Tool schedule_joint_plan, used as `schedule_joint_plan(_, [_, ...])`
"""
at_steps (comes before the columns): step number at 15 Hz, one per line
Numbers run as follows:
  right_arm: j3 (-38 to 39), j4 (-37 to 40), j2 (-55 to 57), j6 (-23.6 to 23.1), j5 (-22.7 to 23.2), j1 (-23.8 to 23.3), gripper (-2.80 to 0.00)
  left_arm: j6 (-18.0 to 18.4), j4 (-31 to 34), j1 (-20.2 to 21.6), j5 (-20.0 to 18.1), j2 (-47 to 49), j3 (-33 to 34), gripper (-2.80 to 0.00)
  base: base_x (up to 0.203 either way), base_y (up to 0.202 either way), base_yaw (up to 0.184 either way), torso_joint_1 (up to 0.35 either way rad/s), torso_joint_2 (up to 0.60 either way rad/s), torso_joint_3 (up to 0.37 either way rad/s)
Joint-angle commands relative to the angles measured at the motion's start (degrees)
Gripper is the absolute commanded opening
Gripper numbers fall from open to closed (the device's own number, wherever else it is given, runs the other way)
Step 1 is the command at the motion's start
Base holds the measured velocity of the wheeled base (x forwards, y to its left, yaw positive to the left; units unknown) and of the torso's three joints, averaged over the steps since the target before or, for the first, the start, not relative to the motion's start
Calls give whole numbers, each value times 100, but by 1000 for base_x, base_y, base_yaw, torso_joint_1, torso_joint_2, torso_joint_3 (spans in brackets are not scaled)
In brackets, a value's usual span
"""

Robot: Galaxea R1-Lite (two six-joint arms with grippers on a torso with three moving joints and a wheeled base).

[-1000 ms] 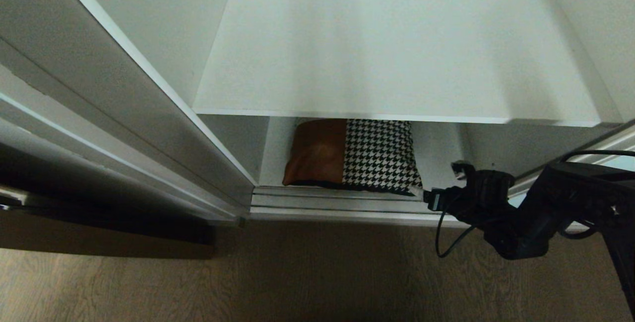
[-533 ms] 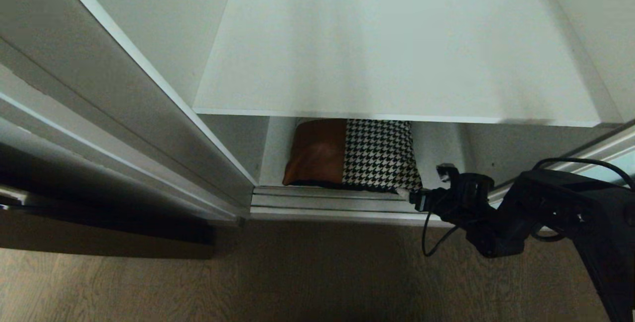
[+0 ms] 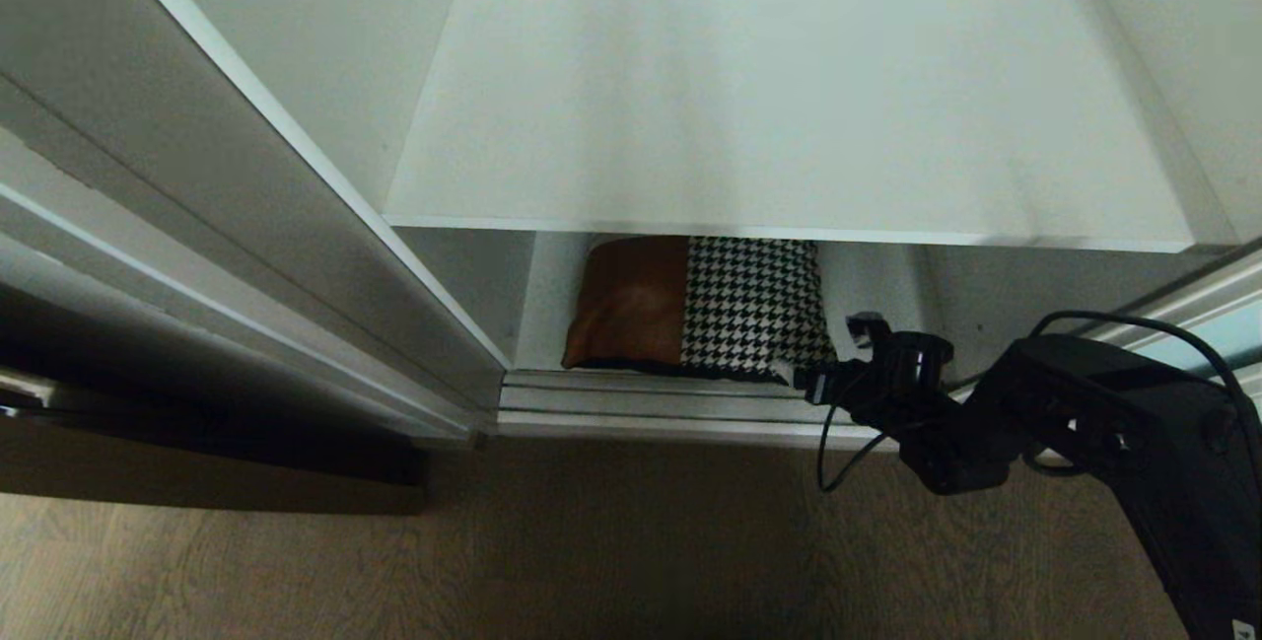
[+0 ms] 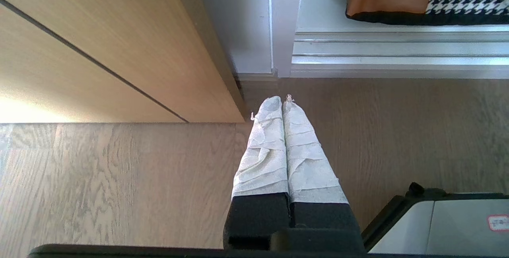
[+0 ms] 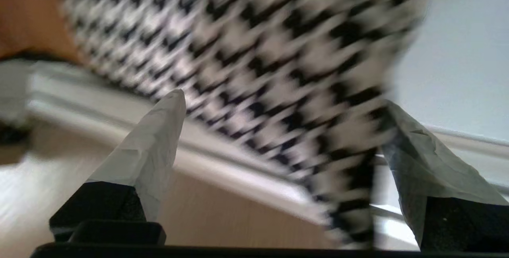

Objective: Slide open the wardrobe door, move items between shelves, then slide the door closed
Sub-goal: Place the pillow on the higher shelf

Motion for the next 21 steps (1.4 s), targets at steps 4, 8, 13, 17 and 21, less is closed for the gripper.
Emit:
schedule_joint_plan(4, [171,112,-230,-5,-85,26,0,1,-1,0,-1,-1,9,-280,0,0,0,0,0,0])
schedule_joint_plan(8, [160,318,-287,2,-81,18,0,-4,-1,0,-1,-1,9,-280,0,0,0,0,0,0])
schedule_joint_plan(13, [116,324,-205,17,-87,35,-280,1,-1,0,-1,-1,9,-280,0,0,0,0,0,0])
schedule_joint_plan(17, [-65,310,24,-2,-151,44,-280,1,-1,0,-1,-1,9,-280,0,0,0,0,0,0])
schedule_joint_plan(21, [146,345,-51,1,-219,35,-280,1,-1,0,-1,-1,9,-280,0,0,0,0,0,0])
